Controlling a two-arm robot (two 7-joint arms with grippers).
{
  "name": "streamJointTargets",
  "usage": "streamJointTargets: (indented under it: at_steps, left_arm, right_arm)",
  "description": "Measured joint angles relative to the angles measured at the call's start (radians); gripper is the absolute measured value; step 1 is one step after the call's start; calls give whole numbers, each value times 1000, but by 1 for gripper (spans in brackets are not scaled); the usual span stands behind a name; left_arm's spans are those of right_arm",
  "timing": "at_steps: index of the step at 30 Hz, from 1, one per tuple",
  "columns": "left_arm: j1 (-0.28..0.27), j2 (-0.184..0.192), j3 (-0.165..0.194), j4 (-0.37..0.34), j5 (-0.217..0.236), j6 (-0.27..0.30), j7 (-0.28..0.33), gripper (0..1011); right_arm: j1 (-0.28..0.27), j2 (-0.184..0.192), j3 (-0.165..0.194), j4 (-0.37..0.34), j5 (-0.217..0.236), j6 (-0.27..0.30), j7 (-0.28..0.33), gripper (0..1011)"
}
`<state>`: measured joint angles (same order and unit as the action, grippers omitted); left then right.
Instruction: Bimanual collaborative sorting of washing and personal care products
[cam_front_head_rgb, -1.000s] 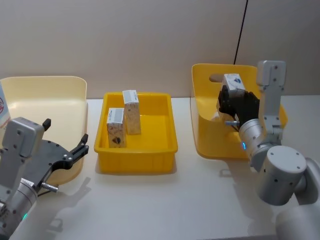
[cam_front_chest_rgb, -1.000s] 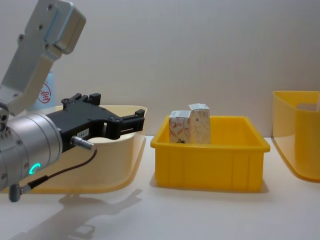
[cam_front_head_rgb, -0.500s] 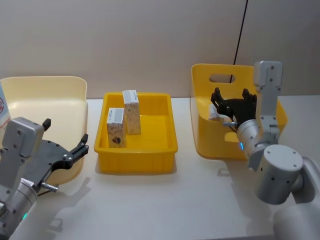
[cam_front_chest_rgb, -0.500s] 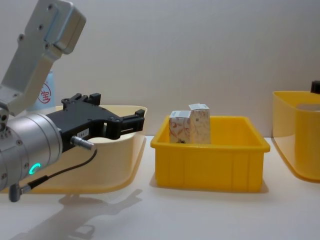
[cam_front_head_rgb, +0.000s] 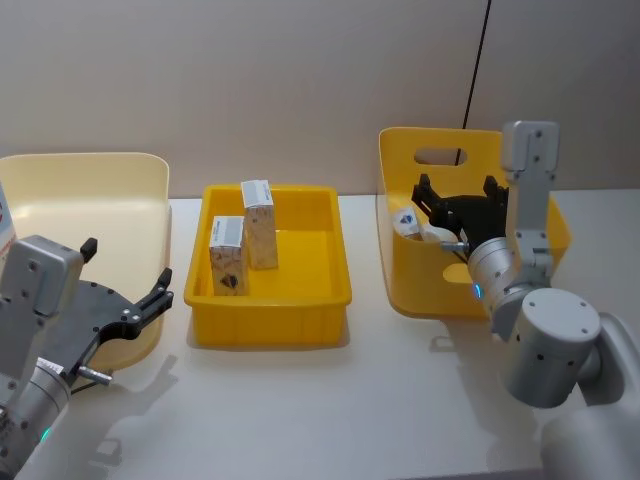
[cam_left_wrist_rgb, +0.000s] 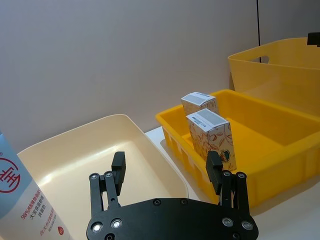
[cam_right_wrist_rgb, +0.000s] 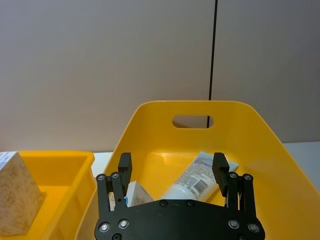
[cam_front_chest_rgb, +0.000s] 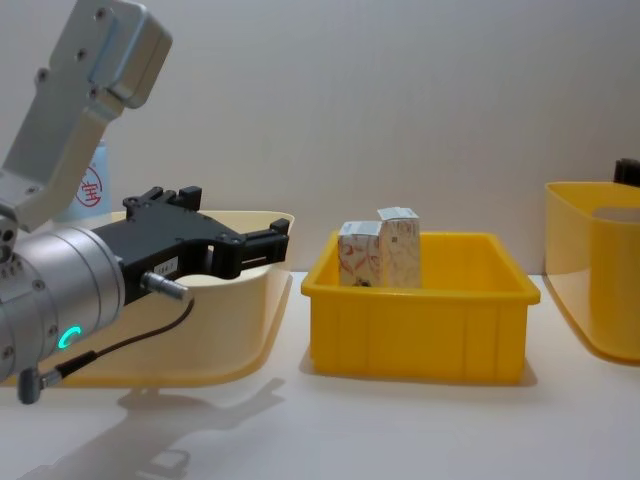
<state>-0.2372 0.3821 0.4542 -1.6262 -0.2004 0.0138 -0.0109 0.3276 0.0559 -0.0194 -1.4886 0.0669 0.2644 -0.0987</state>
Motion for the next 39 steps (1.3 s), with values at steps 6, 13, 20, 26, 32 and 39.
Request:
streamJointTargets:
  at_steps: [6,13,20,26,32,39]
  left_arm:
    - [0,0,0,0,0,0,0,1003]
    - [0,0,0,0,0,0,0,1003]
    - [0,0,0,0,0,0,0,1003]
    - [0,0,0,0,0,0,0,1003]
    - [0,0,0,0,0,0,0,1003]
    - [0,0,0,0,0,0,0,1003]
  right_arm:
    - [-8,3,0,-6,2,-51,24,1001]
    - [-22,9,-2,-19,17,-135,73,1001]
    - [-43,20,-4,-38,46,-227,140,1001]
    - [-52,25,-8,-48,59,-259,165,1001]
    - [-70,42,-20,-63,69,-257,165,1001]
    - [-123,88,-58,-105,99,-251,164,1001]
